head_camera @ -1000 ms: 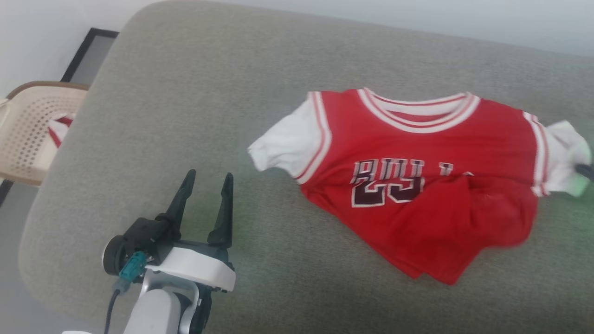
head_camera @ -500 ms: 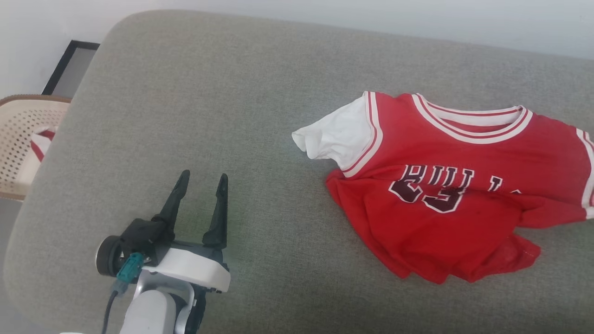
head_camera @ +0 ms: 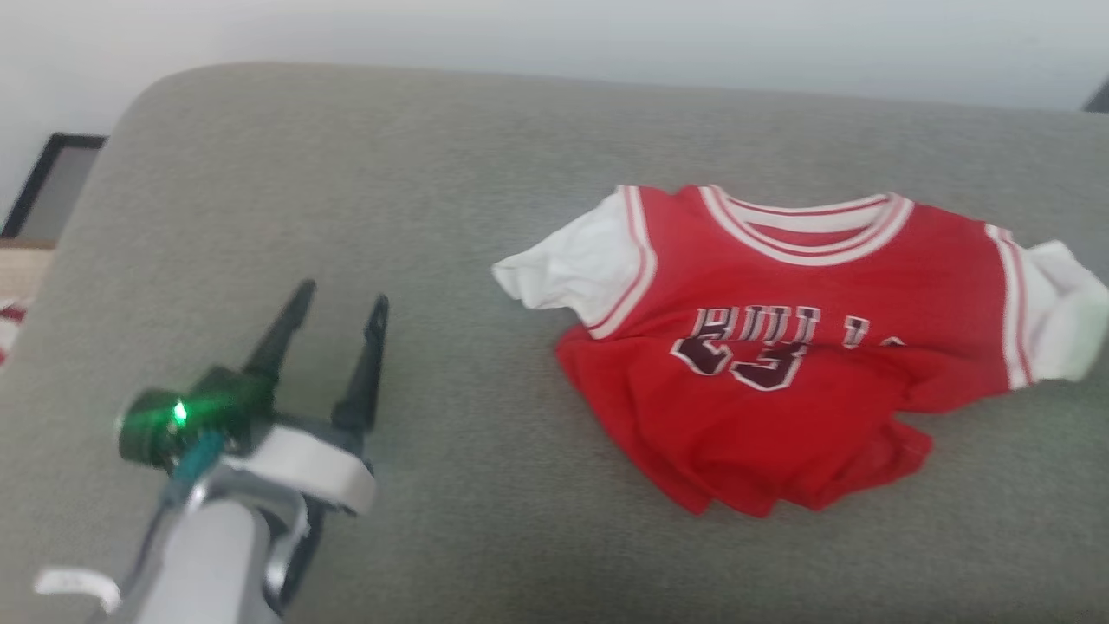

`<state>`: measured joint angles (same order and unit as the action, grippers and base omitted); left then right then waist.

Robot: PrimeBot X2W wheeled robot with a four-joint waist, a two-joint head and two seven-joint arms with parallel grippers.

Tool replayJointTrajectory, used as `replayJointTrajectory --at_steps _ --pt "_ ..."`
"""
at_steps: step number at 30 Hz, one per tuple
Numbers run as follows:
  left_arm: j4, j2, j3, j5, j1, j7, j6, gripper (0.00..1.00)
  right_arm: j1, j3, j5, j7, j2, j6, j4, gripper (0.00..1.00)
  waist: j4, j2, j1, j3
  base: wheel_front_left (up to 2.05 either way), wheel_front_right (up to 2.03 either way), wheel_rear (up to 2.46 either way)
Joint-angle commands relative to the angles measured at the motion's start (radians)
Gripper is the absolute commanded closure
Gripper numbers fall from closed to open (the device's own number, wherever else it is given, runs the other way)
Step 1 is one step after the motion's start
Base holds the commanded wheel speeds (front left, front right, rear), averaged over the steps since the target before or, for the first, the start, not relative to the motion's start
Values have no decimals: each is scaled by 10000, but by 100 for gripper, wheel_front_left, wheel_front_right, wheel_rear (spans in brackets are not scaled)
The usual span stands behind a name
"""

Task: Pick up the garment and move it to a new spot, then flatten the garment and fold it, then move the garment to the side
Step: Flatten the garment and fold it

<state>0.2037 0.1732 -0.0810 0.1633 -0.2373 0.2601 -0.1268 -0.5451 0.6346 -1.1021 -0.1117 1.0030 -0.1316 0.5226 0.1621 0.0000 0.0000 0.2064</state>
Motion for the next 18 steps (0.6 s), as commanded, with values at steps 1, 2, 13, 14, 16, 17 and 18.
replayJointTrajectory --at_steps 1,2,13,14,16,17,18 --pt "-23 364 -136 82 -464 -243 -26 0 229 -148 137 -752 -257 17 -580 0 -495 0 0 -71 0 0 0" --pt "-61 561 -315 149 -688 -415 -30 0 337 -283 191 -1029 -334 17 -849 0 -619 0 0 -63 0 0 0" --pt "780 2985 -2977 3673 -4290 -4259 -28 0 2047 -2708 2032 -1533 -2684 11 -4484 0 -2102 0 0 647 0 0 0" --pt "906 3158 -3334 4190 -4680 -4789 -29 0 2173 -2871 2186 -1532 -2854 11 -4751 0 -2220 0 0 761 0 0 0" --pt "1335 3506 -3782 5229 -5497 -5922 -28 0 2380 -3107 2509 -1534 -3095 11 -5238 0 -2459 0 0 1012 0 0 0" --pt "1525 3675 -4090 5736 -5861 -6579 -30 0 2454 -3150 2622 -1534 -3214 11 -5472 0 -2587 0 0 1133 0 0 0" --pt "1739 3777 -4261 6246 -6210 -7167 -32 0 2490 -3200 2698 -1535 -3327 11 -5665 0 -2710 0 0 1254 0 0 0"
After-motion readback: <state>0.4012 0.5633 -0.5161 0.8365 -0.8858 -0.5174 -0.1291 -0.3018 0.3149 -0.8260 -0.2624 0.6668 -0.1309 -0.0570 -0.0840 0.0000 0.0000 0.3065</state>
